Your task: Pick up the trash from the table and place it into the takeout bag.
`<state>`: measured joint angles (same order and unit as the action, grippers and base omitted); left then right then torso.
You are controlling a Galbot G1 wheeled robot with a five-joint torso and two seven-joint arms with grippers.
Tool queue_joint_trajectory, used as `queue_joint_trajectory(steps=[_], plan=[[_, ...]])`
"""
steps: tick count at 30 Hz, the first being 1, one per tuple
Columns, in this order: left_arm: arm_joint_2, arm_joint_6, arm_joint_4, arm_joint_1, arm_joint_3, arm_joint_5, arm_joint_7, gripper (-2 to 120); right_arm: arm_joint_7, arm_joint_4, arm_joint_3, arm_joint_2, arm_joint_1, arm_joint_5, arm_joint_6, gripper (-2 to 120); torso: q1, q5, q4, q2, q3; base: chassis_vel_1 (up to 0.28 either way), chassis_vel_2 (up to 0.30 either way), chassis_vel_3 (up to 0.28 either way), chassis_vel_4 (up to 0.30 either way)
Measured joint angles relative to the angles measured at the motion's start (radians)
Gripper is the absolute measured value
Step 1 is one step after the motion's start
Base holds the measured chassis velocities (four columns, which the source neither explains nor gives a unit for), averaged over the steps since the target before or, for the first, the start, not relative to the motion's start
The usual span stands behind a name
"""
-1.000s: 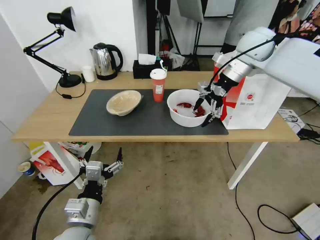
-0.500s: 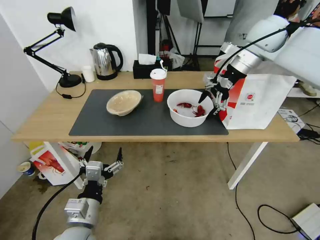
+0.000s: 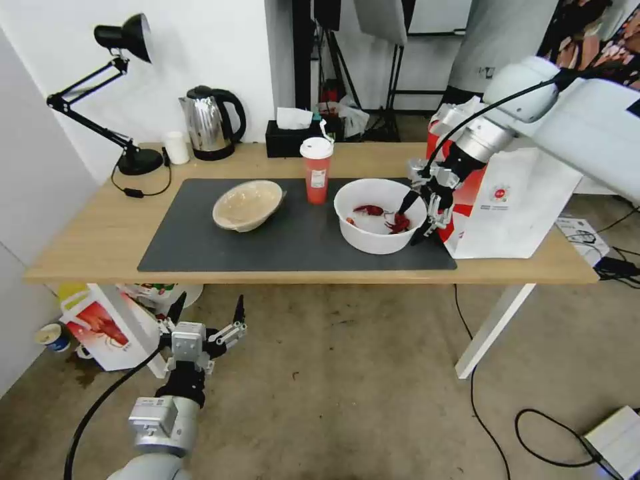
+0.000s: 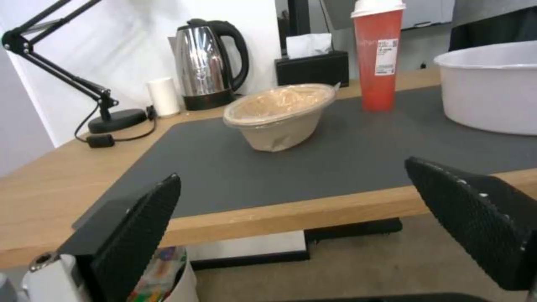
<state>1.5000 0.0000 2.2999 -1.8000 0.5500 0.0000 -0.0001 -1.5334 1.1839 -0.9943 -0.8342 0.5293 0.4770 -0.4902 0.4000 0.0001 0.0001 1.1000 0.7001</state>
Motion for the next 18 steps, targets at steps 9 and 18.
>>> queue_joint_trajectory(steps=[9,18], plan=[[0.000,0.000,0.000,0.000,0.000,0.000,0.000,100,0.000,-0.071,0.024,-0.049,-0.029,-0.035,0.028,100,0.000,-0.0002,0.0000,0.000,0.000,0.000,0.000,0.000,0.000],[0.000,0.000,0.000,0.000,0.000,0.000,0.000,100,0.000,-0.100,0.040,-0.070,-0.052,-0.058,0.035,100,0.000,-0.0002,-0.0001,0.000,0.000,0.000,0.000,0.000,0.000]])
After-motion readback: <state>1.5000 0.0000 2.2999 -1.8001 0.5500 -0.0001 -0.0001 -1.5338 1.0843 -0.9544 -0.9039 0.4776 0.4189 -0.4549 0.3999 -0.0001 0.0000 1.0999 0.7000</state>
